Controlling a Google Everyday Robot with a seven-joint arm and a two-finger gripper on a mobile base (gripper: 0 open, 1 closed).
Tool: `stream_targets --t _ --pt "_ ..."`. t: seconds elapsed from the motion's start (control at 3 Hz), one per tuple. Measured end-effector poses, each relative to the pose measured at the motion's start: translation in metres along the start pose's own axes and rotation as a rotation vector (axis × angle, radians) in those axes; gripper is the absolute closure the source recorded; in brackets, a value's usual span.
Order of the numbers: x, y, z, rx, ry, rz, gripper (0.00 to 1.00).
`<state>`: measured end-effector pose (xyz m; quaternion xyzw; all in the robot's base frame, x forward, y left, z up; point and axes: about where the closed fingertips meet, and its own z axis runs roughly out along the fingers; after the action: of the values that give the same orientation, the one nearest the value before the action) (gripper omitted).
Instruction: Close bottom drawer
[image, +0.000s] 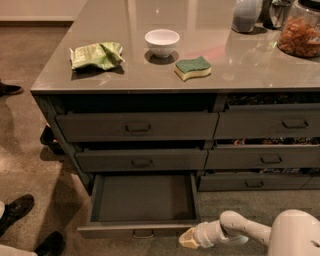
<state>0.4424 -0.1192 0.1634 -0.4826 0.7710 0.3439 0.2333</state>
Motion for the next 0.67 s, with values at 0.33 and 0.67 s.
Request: stream_targets --t 0.33,0.67 --pt "-0.0100 -0.0151 0.0108 0.059 -0.005 -0.008 1.00" --pt "-0.0129 -0.0182 0.0140 0.076 -0.007 -0.011 0.86"
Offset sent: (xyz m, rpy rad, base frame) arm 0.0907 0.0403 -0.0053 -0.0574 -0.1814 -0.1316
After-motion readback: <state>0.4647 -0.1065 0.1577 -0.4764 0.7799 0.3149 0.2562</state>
